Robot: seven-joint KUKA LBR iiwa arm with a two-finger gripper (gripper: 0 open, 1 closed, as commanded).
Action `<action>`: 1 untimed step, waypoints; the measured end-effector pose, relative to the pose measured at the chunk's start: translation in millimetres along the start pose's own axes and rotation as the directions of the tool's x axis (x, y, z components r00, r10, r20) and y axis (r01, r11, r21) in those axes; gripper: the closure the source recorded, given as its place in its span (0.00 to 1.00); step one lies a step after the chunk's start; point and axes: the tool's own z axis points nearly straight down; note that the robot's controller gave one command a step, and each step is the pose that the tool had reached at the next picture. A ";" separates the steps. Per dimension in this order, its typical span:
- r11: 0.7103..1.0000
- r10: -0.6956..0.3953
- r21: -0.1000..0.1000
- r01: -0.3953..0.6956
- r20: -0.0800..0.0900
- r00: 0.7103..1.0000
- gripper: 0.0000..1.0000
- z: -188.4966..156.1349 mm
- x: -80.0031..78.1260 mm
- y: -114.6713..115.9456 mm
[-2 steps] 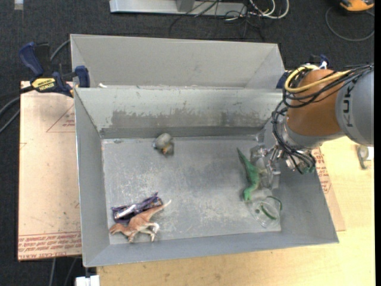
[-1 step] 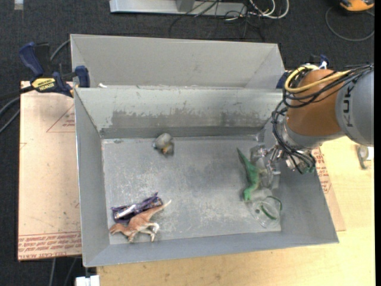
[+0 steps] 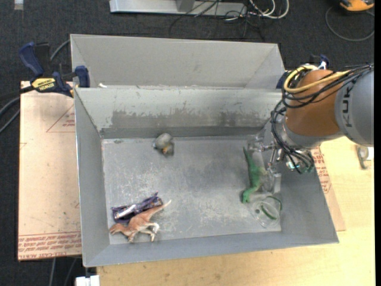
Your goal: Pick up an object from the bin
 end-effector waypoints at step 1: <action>1.000 -0.001 0.000 0.001 -0.001 1.000 0.00 0.2 0.2 0.2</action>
Offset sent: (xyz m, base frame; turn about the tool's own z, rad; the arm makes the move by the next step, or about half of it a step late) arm 0.0063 -0.0081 -0.0038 -0.6823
